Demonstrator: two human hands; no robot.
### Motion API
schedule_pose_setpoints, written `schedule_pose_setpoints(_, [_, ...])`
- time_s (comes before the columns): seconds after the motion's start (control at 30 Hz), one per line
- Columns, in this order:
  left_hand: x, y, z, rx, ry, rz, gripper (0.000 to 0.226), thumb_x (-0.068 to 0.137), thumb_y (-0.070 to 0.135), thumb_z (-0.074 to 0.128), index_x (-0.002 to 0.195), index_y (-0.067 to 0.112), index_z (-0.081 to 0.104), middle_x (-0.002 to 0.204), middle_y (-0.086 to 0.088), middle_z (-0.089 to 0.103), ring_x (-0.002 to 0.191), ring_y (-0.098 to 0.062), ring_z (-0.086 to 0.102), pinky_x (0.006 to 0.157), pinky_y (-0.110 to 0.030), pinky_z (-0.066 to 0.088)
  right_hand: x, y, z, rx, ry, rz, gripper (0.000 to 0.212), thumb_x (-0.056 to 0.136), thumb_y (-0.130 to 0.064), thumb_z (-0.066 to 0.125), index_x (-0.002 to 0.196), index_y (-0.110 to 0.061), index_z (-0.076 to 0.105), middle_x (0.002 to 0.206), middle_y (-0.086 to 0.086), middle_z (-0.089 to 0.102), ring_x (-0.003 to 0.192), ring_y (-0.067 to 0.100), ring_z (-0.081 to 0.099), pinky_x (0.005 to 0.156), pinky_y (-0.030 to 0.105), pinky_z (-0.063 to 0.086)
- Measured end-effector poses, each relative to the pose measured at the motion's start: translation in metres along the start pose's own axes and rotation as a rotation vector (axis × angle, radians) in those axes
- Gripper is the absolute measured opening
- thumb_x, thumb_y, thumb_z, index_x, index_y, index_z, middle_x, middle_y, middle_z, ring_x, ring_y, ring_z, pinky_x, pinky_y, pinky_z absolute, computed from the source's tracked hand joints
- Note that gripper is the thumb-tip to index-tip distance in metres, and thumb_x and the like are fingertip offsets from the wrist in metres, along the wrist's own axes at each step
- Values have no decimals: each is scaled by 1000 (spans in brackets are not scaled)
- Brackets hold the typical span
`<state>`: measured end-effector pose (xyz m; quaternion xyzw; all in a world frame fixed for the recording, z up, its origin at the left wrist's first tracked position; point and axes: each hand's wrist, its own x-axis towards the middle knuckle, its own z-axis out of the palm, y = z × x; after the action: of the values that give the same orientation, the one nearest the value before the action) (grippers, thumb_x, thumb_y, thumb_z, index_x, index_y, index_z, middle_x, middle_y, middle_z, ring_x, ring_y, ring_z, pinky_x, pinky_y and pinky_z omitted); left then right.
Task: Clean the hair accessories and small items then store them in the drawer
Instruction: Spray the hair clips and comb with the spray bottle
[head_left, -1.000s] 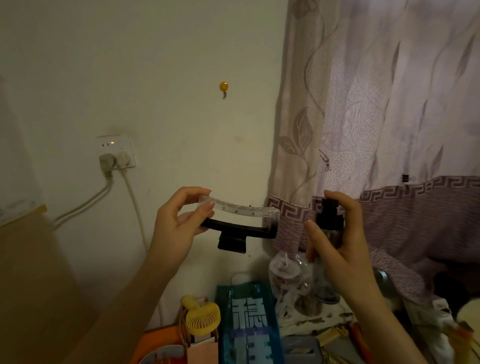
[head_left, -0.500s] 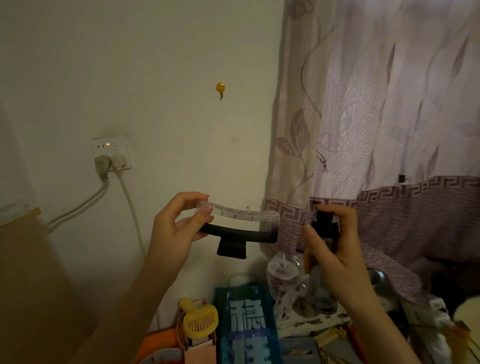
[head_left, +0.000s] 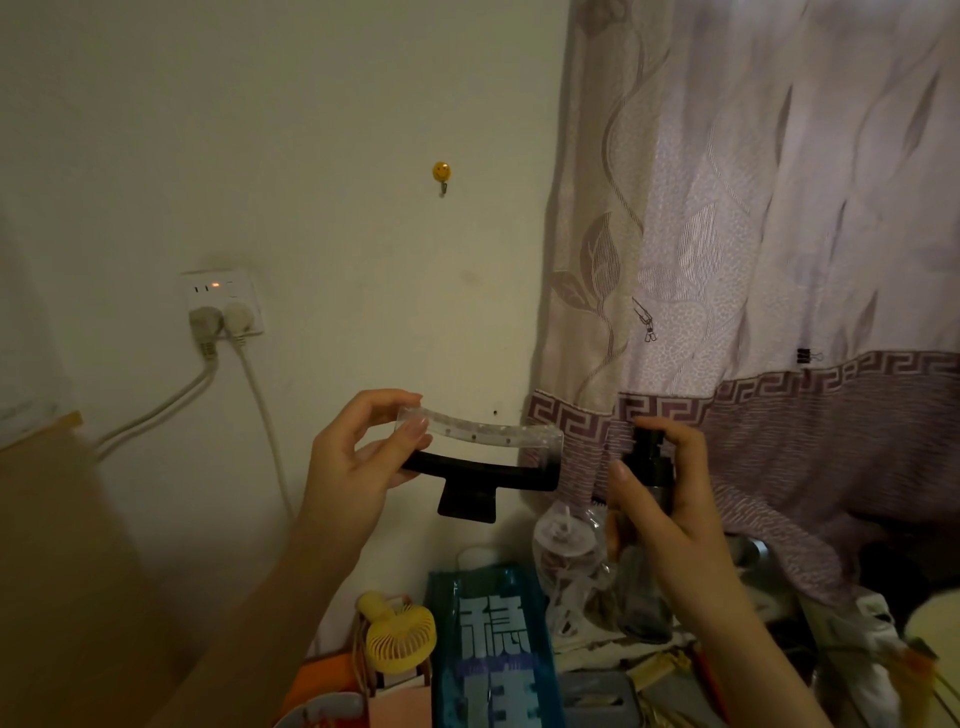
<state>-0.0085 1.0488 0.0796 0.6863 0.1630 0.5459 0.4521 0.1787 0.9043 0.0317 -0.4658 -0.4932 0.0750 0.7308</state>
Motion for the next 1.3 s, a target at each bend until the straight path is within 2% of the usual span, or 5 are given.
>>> schedule_pose_setpoints(0.37, [-6, -5, -1, -10, -1, -34, 16, 88, 6, 57, 97, 18, 63, 105, -3, 64, 89, -20, 70, 68, -24, 58, -4, 8, -2, -29, 34, 12, 26, 86, -28, 61, 106, -38, 49, 78, 9, 53, 57, 26, 54, 51, 40, 52])
schedule_pose_setpoints(0.67, [-15, -7, 0, -21, -123, -117, 18, 85, 6, 60, 100, 13, 67, 102, -9, 67, 83, -22, 71, 66, -27, 59, -11, 3, 1, -50, 5, 33, 74, 66, -18, 71, 130, -37, 39, 88, 7, 64, 83, 18, 67, 62, 27, 57])
schedule_pose_setpoints(0.9, [-25, -12, 4, 17, -167, -160, 19, 83, 9, 63, 98, 16, 69, 101, -10, 68, 80, -22, 71, 70, -33, 60, -28, 8, 1, 22, -129, 229, 84, 65, -8, 83, 133, -39, 43, 116, 7, 61, 98, 18, 68, 62, 32, 58])
schedule_pose_setpoints(1.1, [-31, -19, 8, 38, -149, -138, 25, 84, 4, 64, 102, 20, 69, 101, -4, 70, 81, -18, 71, 66, -26, 58, -39, 12, 4, 102, -75, 302, 81, 61, -8, 76, 129, -40, 46, 109, 19, 61, 84, 24, 69, 58, 33, 56])
schedule_pose_setpoints(1.3, [-37, -24, 11, 55, -186, -129, 43, 79, 16, 66, 120, 25, 60, 108, 8, 67, 94, -11, 68, 73, -18, 54, -47, 18, 9, 132, 6, 333, 72, 65, -8, 73, 125, -37, 47, 96, 9, 72, 85, 28, 70, 56, 31, 56])
